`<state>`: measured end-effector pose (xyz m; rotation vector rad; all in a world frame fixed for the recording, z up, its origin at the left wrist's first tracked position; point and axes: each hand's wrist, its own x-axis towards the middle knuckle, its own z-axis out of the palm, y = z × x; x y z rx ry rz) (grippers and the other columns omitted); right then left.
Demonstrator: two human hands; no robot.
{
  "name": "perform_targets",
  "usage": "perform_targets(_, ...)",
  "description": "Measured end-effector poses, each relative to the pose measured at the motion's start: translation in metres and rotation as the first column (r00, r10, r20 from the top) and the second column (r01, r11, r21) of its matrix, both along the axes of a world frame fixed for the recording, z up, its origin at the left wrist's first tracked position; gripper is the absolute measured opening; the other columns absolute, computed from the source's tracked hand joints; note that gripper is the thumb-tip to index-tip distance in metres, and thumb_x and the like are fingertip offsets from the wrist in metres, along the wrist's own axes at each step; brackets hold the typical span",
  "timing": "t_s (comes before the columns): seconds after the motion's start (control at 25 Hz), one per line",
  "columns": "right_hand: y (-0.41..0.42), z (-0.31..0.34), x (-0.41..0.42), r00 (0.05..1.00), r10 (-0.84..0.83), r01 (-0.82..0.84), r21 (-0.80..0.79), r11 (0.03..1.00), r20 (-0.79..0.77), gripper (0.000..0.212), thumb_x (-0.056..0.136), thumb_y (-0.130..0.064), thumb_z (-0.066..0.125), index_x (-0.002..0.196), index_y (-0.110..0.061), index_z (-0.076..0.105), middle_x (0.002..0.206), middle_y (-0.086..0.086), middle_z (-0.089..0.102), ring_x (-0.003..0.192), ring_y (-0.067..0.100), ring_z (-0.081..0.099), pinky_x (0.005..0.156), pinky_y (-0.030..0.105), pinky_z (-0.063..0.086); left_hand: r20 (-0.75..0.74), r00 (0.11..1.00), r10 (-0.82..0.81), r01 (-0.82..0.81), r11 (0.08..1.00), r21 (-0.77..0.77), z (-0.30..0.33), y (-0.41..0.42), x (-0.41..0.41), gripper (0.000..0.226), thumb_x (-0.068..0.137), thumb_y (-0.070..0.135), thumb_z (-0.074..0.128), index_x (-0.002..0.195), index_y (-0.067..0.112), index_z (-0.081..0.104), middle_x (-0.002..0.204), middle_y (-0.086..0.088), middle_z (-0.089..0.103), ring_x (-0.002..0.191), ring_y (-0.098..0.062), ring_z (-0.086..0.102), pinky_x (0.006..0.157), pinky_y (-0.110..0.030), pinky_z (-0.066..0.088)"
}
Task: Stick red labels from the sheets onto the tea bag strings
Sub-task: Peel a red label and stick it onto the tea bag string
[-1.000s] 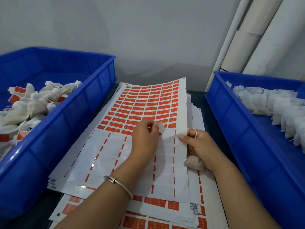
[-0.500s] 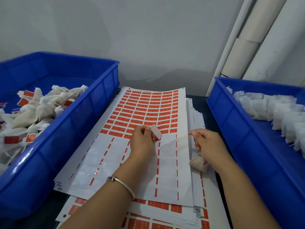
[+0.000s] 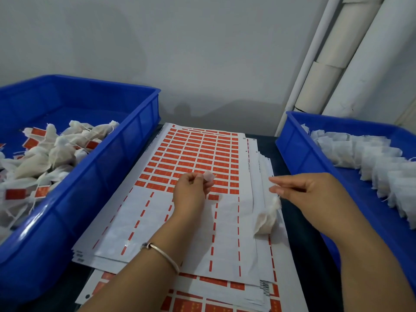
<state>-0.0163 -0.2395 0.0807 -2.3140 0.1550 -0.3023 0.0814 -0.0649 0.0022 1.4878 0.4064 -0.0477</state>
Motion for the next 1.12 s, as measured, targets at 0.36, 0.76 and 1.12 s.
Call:
perform_targets(0.36, 0.045, 0.019, -0.007, 0.955, 0.247, -0.267, 0.119, 0.956, 0.162, 0.040, 0.072, -0.011, 0.077, 0.086, -0.046, 0.063, 0.073, -0.020, 0.071, 0.069, -0.003, 0.067, 0.061, 0.001, 0.045, 0.116, 0.979, -0.165, 0.187, 0.957, -0.220, 0.025, 0.004, -0.033, 0.016, 0.094, 0.023, 0.053, 0.085, 0.021, 0.065, 0.074, 0.006, 0.073, 0.073, -0.010, 0.071, 0.065, -0.021, 0.056)
perform_targets(0.76, 0.052, -0.039, 0.017, 0.970, 0.030, -0.122, 0.378, 0.918, 0.240, 0.025, 0.067, -0.034, 0.069, 0.090, -0.043, 0.066, 0.083, -0.027, 0.070, 0.083, -0.006, 0.066, 0.065, 0.004, 0.048, 0.051, 0.924, -0.380, 0.383, 0.915, -0.128, 0.013, 0.003, -0.039, 0.021, 0.096, 0.030, 0.048, 0.087, 0.023, 0.065, 0.071, 0.009, 0.070, 0.063, -0.012, 0.068, 0.060, -0.020, 0.052)
perform_targets(1.12, 0.046, -0.050, 0.021, 0.973, -0.040, -0.047, 0.368, 0.929, 0.227, 0.021, 0.070, -0.034, 0.072, 0.083, -0.048, 0.064, 0.077, -0.040, 0.063, 0.089, -0.019, 0.058, 0.069, 0.000, 0.046, -0.068, 0.915, -0.398, 0.392, 0.916, -0.089, 0.014, 0.001, -0.039, 0.017, 0.093, 0.029, 0.054, 0.090, 0.016, 0.066, 0.088, -0.007, 0.067, 0.076, -0.021, 0.059, 0.077, -0.034, 0.052)
